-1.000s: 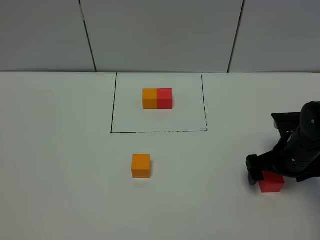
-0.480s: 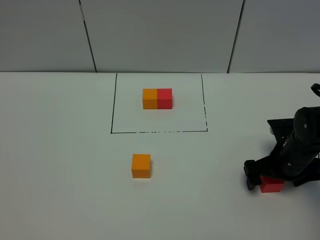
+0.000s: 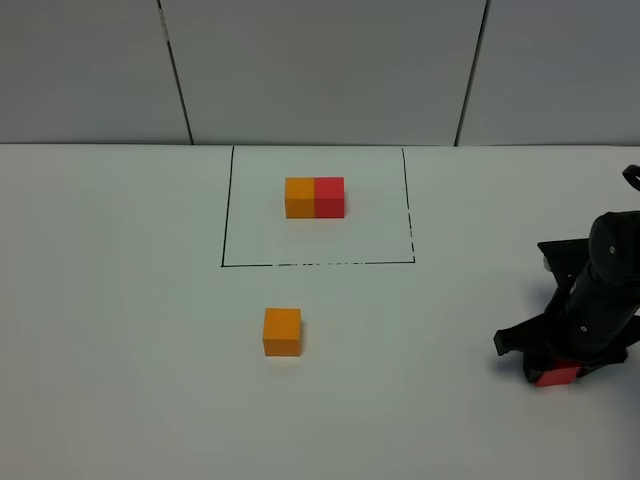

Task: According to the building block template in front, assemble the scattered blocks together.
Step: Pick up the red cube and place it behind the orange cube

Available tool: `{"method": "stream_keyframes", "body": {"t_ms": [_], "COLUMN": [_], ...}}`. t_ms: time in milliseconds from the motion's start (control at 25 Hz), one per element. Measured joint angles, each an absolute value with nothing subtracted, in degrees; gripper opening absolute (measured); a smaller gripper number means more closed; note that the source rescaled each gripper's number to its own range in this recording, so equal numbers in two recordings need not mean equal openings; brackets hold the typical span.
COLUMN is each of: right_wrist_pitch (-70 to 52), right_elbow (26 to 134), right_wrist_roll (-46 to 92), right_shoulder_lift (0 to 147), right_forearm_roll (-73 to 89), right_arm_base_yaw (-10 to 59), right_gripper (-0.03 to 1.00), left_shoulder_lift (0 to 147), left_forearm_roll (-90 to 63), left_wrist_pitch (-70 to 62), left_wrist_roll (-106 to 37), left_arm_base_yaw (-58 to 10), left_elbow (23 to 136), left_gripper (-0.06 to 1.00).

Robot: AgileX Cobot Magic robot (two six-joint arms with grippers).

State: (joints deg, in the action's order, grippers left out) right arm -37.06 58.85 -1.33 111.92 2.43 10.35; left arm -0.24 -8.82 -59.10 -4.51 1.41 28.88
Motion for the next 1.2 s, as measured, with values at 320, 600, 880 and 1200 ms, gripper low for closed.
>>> {"method": "stream_keyframes", "body": {"t_ms": [320, 600, 880, 1200], "right_wrist_pitch": [-44.1, -59.6, -60.7, -55.5], "right_elbow": [60.7, 72.9, 82.4, 86.4], "right_wrist_roll": [16.1, 32.2, 38.1, 45.0], "right_shoulder_lift": [112.4, 114.0, 114.7, 120.5], "right_forearm_roll": [6.3, 2.2, -1.6, -2.4], "right_arm_base_yaw": [10.8, 19.9, 26.5, 34.3], "right_gripper": [0.02, 0.02, 0.02, 0.02], "left_shoulder_lift": [-0.2, -0.2, -0.2, -0.2], "left_forearm_roll": [-8.8, -8.8, -8.8, -8.8], "left_wrist_pitch": [-59.1, -59.1, -59.1, -59.1], "left_wrist_roll": [-4.5, -4.5, -4.5, -4.5], "left_arm_base_yaw": [1.4, 1.4, 1.4, 1.4], "left_elbow": [28.9, 28.9, 28.9, 28.9], "left_gripper": [0.58, 0.58, 0.58, 0.58]}}
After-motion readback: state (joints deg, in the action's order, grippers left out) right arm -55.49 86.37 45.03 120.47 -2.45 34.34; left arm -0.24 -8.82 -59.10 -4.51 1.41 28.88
